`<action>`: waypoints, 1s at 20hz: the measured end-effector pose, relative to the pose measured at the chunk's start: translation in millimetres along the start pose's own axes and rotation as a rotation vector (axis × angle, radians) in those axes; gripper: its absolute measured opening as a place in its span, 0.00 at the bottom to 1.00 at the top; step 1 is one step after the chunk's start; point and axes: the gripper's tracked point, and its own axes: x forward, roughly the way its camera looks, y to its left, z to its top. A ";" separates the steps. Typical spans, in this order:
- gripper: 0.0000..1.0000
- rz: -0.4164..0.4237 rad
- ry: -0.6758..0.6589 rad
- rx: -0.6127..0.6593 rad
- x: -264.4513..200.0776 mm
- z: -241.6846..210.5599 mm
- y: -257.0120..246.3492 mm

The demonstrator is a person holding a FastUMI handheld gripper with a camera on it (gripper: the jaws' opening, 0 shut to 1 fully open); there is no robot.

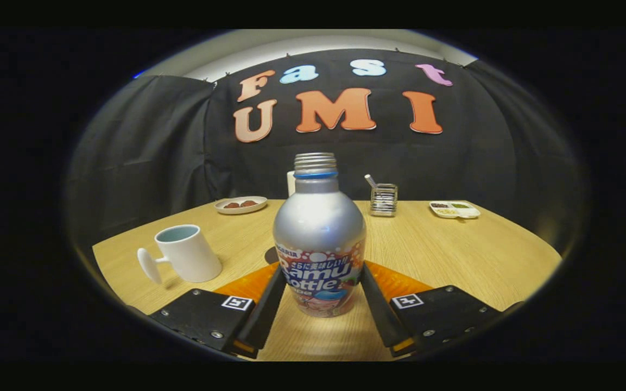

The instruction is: Take the bottle from table, then pour the juice into the cup, finally place the bottle on the coaster

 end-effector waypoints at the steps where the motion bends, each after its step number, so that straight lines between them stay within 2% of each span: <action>1: 0.78 -0.004 -0.002 -0.024 -0.5 3.7 1.6; 7: 0.78 -0.040 -0.003 -0.216 -2.7 27.9 6.7; 16: 0.78 -0.142 0.050 -0.529 4.9 48.1 -6.4; 20: 0.77 -0.171 0.038 -0.706 6.5 56.7 2.1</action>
